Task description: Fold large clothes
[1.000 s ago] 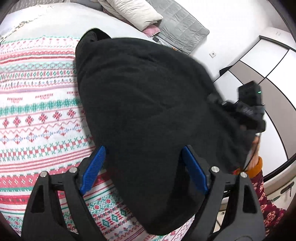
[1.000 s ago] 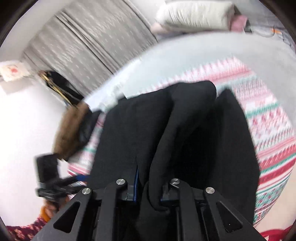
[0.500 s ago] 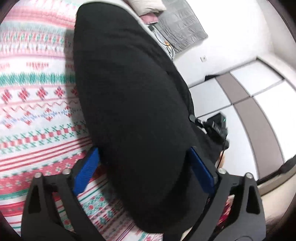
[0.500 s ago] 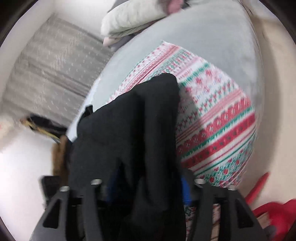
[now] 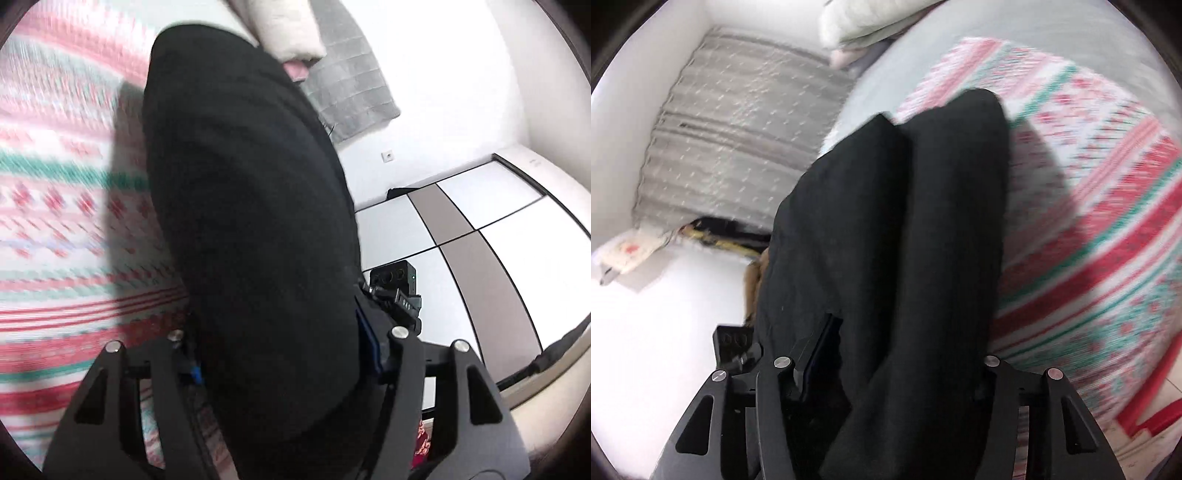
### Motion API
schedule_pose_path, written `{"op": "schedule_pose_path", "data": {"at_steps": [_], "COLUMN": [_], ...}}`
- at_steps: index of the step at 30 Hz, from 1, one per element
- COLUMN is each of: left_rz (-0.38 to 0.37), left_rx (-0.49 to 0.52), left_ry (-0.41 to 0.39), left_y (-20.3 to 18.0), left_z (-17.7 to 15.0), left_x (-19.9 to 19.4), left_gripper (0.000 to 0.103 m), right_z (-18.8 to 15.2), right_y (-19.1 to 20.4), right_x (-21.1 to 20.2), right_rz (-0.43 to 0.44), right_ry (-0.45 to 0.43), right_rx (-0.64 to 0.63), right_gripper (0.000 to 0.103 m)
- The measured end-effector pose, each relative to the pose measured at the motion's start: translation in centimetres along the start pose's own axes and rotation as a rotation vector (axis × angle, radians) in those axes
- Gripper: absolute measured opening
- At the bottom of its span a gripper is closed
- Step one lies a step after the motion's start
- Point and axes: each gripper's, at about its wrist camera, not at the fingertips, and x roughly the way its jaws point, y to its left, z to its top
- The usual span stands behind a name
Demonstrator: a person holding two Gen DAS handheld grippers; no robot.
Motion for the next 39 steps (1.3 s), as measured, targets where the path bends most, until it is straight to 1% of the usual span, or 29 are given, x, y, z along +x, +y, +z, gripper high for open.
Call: {"op": "schedule_pose_path", "data": {"at_steps": [1,3,5,7,8,10,12,13,14,15,18,19,21,22,23,24,25,26,27,28,29,31,33,34,36,37,38,39], "left_rz": [0.026,0.100,0.226,0.378,0.407,0.409,0.457,0.493,0.511,0.526,0.517,0.511,0.502,0.494,0.490,0.487,0.483,0.475,0.469,0.464,0.454,0.415,0.381,0.374,0.383,0.407,0.453,0.490], "left_rx": [0.021,0.048,0.067,0.051,0.052,0.092,0.151,0.207,0.247,0.295,0.389,0.414,0.439,0.450,0.451,0.447,0.445,0.443,0.447,0.452,0.460,0.472,0.475,0.483,0.535,0.562,0.607,0.640], "left_ry": [-0.006,0.001,0.020,0.065,0.066,0.029,-0.021,-0.063,-0.085,-0.110,-0.138,-0.144,-0.147,-0.143,-0.138,-0.135,-0.133,-0.133,-0.138,-0.145,-0.154,-0.161,-0.140,-0.126,-0.094,-0.079,-0.054,-0.044], "left_y": [-0.4,-0.2,0.7,2.3,2.7,2.0,0.7,-0.5,-1.2,-2.4,-4.0,-4.5,-4.6,-4.7,-4.8,-4.6,-4.4,-4.4,-4.5,-5.0,-5.2,-5.7,-5.8,-5.8,-5.9,-5.9,-5.9,-6.0], "left_z": [0.2,0.6,0.5,-0.1,-0.6,-1.4,-1.8,-2.2,-2.5,-2.8,-3.4,-3.6,-3.7,-3.7,-3.4,-3.5,-3.7,-3.6,-3.8,-3.9,-3.9,-3.8,-4.0,-4.2,-5.0,-5.4,-6.0,-6.4], "left_x": [-1.6,-4.0,-5.7,-6.0,-6.4,-7.7,-8.7,-9.1,-9.4,-9.3,-10.0,-10.0,-10.4,-10.1,-9.6,-8.9,-8.3,-8.0,-7.7,-7.4,-7.2,-6.7,-5.8,-5.2,-3.5,-2.7,-1.4,-0.8], "left_gripper": [0.064,0.071,0.076,0.077,0.077,0.078,0.077,0.077,0.078,0.078,0.078,0.078,0.078,0.078,0.078,0.078,0.078,0.078,0.078,0.078,0.078,0.078,0.078,0.078,0.079,0.081,0.085,0.086], "right_z": [-0.4,-1.0,-1.7,-2.1,-1.9,-1.2,-0.6,0.0,1.2,1.7,2.9,3.4,3.6,3.9,4.0,3.9,4.0,3.5,3.3,3.0,2.8,3.0,3.7,4.0,4.4,4.3,4.1,3.8], "right_y": [1.6,3.7,5.4,6.4,6.6,7.1,7.8,8.2,8.5,8.8,9.7,10.2,10.1,10.3,10.6,10.6,10.5,9.8,10.6,11.9,12.9,14.7,14.4,13.6,11.0,8.8,7.3,6.2], "right_x": [0.8,2.6,4.8,6.5,6.8,6.4,5.5,5.2,5.6,5.3,3.6,3.3,3.4,4.0,4.8,6.1,7.8,7.4,8.4,8.6,8.1,5.8,4.3,3.8,4.3,5.2,5.9,6.4], "right_rz": [0.009,0.002,-0.037,-0.103,-0.122,-0.159,-0.195,-0.233,-0.275,-0.292,-0.334,-0.322,-0.283,-0.260,-0.255,-0.258,-0.271,-0.283,-0.307,-0.312,-0.294,-0.199,-0.174,-0.192,-0.295,-0.374,-0.421,-0.446], "right_ry": [0.024,0.075,0.141,0.204,0.214,0.194,0.166,0.139,0.107,0.085,-0.024,-0.056,-0.072,-0.067,-0.053,-0.019,0.028,0.049,0.065,0.048,0.017,-0.079,-0.130,-0.144,-0.128,-0.078,-0.040,-0.019], "right_rx": [-0.035,-0.087,-0.135,-0.183,-0.193,-0.203,-0.213,-0.225,-0.239,-0.244,-0.244,-0.252,-0.253,-0.256,-0.260,-0.260,-0.255,-0.264,-0.305,-0.354,-0.390,-0.424,-0.405,-0.390,-0.363,-0.331,-0.301,-0.275], "right_gripper": [0.056,0.058,0.060,0.061,0.062,0.064,0.064,0.064,0.064,0.064,0.064,0.064,0.064,0.064,0.064,0.064,0.060,0.035,0.020,0.017,0.015,0.014,0.014,0.014,0.017,0.023,0.034,0.039]}}
